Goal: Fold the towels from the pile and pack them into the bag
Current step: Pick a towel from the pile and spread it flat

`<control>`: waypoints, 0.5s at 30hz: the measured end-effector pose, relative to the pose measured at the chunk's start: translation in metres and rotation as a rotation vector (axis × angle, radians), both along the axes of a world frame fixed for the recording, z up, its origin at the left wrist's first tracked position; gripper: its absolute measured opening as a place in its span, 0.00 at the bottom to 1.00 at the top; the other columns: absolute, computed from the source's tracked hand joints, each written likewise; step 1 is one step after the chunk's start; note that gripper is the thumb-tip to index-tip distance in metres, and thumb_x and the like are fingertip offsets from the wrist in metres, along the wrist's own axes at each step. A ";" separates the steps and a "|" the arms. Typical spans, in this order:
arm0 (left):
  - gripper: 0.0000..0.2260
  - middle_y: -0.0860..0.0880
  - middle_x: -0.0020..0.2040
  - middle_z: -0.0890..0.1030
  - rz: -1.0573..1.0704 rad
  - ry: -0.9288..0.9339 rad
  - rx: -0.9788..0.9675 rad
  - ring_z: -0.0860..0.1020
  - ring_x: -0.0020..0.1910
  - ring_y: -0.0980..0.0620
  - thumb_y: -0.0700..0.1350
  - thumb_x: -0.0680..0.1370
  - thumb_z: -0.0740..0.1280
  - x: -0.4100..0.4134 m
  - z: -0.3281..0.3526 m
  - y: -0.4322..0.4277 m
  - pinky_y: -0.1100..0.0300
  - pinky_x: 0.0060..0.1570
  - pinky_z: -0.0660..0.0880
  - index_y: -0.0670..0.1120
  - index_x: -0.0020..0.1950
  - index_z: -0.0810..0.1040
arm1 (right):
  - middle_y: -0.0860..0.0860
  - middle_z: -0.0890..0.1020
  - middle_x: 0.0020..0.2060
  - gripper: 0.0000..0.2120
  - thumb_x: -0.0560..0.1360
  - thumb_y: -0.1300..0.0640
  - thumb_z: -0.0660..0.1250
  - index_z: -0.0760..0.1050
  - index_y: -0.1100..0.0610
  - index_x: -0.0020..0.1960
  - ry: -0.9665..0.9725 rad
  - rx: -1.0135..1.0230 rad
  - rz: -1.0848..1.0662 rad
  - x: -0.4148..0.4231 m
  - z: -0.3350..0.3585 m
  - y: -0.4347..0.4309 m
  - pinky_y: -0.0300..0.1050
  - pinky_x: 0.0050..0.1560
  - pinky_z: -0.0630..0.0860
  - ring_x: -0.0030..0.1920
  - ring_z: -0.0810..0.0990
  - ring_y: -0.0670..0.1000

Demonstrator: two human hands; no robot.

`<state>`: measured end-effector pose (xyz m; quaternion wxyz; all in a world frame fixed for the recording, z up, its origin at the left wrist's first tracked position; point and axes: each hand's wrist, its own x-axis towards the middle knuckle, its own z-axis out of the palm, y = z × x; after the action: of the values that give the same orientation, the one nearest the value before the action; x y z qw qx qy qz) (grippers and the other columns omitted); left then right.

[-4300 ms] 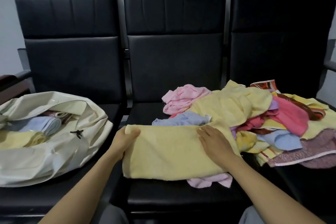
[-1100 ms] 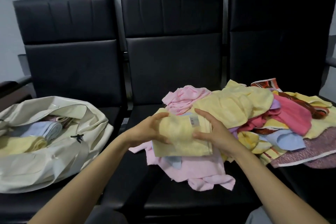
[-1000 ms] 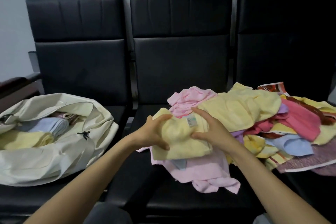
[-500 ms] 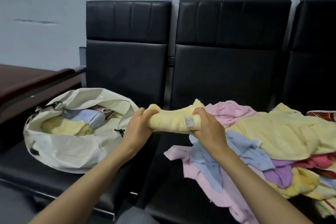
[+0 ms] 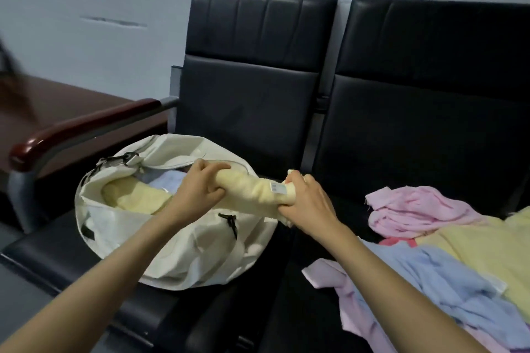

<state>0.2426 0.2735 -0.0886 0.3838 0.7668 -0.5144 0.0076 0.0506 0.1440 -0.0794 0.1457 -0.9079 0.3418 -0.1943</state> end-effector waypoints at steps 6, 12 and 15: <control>0.20 0.51 0.47 0.73 0.084 0.219 -0.048 0.74 0.45 0.55 0.59 0.60 0.64 0.060 0.009 0.018 0.65 0.43 0.70 0.48 0.46 0.77 | 0.48 0.61 0.53 0.17 0.69 0.48 0.70 0.70 0.53 0.54 0.053 -0.005 0.080 0.058 0.012 -0.003 0.44 0.54 0.70 0.58 0.62 0.50; 0.06 0.52 0.46 0.74 0.208 0.493 -0.194 0.72 0.48 0.51 0.41 0.79 0.57 0.096 0.000 -0.015 0.58 0.42 0.69 0.44 0.54 0.70 | 0.50 0.77 0.45 0.16 0.71 0.47 0.71 0.70 0.56 0.48 -0.273 0.507 0.078 0.115 0.004 -0.006 0.41 0.35 0.71 0.40 0.75 0.47; 0.05 0.50 0.50 0.72 0.323 0.474 -0.157 0.71 0.51 0.52 0.41 0.81 0.57 0.110 -0.009 -0.030 0.58 0.46 0.66 0.44 0.57 0.67 | 0.52 0.78 0.56 0.26 0.73 0.44 0.69 0.70 0.60 0.63 -0.350 0.735 -0.033 0.144 -0.011 -0.012 0.44 0.48 0.76 0.53 0.78 0.51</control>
<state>0.3530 0.2433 -0.0974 0.5454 0.7870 -0.2794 -0.0710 0.1945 0.1319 -0.0908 0.5136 -0.7428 0.3729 -0.2131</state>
